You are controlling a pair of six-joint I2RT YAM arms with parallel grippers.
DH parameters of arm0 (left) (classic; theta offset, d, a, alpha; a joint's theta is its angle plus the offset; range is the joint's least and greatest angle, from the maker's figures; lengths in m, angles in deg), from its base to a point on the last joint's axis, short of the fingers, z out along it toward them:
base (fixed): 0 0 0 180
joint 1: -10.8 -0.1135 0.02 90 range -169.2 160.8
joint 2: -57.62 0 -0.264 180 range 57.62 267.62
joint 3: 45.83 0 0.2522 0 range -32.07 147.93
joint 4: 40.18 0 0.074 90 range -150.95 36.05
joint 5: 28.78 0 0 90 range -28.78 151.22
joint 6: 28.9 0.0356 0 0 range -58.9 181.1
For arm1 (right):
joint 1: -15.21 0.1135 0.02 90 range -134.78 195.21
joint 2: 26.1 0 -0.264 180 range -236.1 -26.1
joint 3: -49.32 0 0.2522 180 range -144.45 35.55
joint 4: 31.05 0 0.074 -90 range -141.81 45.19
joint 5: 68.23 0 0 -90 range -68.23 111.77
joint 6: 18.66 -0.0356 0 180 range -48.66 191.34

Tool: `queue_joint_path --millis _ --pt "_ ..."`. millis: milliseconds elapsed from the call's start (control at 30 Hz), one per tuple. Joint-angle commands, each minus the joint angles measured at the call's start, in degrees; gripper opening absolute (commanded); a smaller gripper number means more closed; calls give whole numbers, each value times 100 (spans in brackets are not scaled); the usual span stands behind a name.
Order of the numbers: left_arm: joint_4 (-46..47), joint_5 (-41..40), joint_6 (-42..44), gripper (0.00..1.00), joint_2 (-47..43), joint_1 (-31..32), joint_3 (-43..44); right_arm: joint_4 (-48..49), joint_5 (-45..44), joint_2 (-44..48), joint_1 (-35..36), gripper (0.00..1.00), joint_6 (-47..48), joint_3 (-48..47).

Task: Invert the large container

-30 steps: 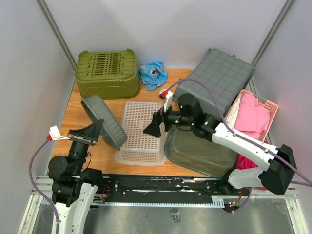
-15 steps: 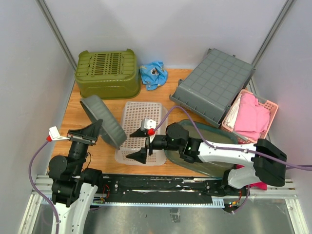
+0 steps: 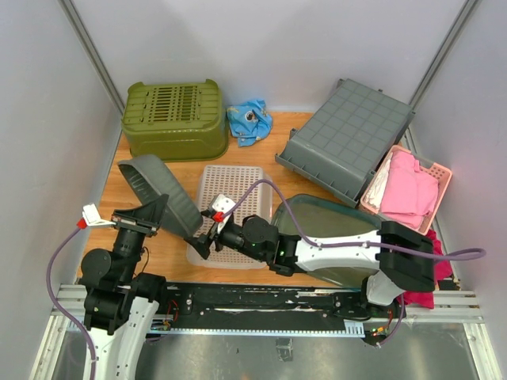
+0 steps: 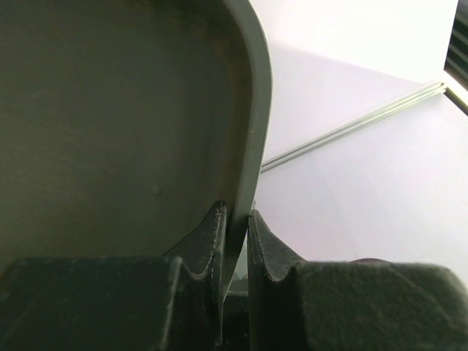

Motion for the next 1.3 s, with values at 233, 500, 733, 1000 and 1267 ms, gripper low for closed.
queue_joint_path --millis 233,500,733,1000,1267 --pt "-628 -34 -59 0 59 -31 -5 1081 -337 -713 113 74 436 -306" --pt "-687 -80 44 0 188 -32 172 1044 -508 -725 209 48 1068 -356" --pt "-987 -125 167 62 375 -31 570 829 -1688 -880 346 27 2124 -580" --pt "-2064 47 -104 99 244 -33 1173 1922 -2809 -1626 472 20 4350 -1051" --pt "-3002 -266 -497 99 -29 -40 1763 2614 -2753 -2288 459 18 5923 -1617"
